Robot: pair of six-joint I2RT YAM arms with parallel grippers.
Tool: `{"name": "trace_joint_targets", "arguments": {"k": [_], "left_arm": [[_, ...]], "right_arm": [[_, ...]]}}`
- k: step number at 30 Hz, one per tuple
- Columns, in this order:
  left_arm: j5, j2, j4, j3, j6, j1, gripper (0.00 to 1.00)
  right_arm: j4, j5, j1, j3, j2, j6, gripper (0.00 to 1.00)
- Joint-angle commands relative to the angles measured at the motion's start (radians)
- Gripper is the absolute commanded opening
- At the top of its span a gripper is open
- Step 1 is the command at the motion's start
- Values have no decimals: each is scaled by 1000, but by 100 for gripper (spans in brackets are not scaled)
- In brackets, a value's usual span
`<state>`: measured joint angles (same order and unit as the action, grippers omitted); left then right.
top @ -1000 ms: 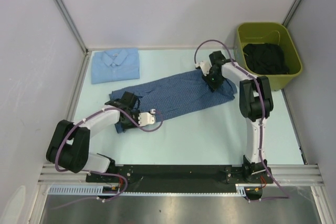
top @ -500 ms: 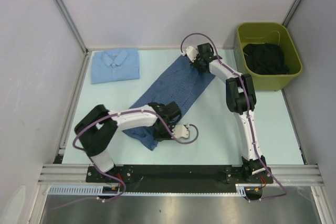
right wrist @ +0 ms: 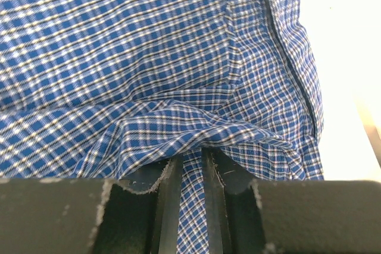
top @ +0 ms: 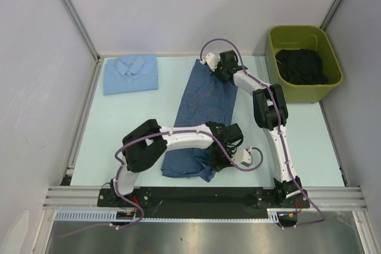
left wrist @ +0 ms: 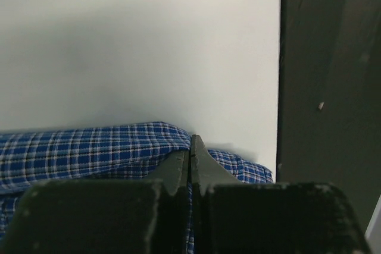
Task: Fold and stack the long sleeve shirts
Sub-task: Fold the shirt
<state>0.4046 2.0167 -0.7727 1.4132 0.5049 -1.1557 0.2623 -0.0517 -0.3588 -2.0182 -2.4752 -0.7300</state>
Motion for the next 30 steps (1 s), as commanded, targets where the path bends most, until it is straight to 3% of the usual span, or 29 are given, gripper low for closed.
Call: {"name": "trace_joint_targets", "arguments": {"k": [1, 8, 9, 10, 11, 13, 15, 18, 22, 26, 27, 29, 30], "left_arm": [[108, 109, 151, 76, -67, -71, 0], [86, 191, 216, 178, -176, -111, 2], [77, 179, 245, 162, -201, -111, 8], [66, 166, 256, 152, -207, -111, 27], [53, 153, 262, 138, -210, -110, 35], [57, 96, 260, 112, -215, -107, 48], [54, 42, 257, 70, -210, -99, 52], [40, -67, 243, -6, -180, -90, 57], [54, -240, 211, -103, -146, -59, 61], [60, -404, 210, -207, -83, -38, 64], [63, -435, 214, -220, -71, -36, 84], [66, -537, 243, -253, -52, -33, 86], [71, -580, 256, -266, -51, -26, 99]], "right_arm": [[-37, -88, -16, 15, 19, 14, 25], [-49, -183, -23, 35, 48, 11, 27], [-54, -186, -23, 39, 59, 11, 28], [-58, -191, -23, 47, 65, 11, 29], [-57, -191, -25, 50, 73, 14, 29], [-35, -200, -19, 52, 108, 20, 31], [-11, -212, -16, 62, 143, 23, 36], [47, -243, -8, 114, 266, 6, 47], [109, -261, -6, 223, 414, -40, 74], [172, -304, -8, 297, 551, -34, 92], [199, -322, -8, 312, 574, -20, 94], [228, -333, -11, 322, 643, 3, 99], [260, -341, -8, 325, 668, 29, 100]]}}
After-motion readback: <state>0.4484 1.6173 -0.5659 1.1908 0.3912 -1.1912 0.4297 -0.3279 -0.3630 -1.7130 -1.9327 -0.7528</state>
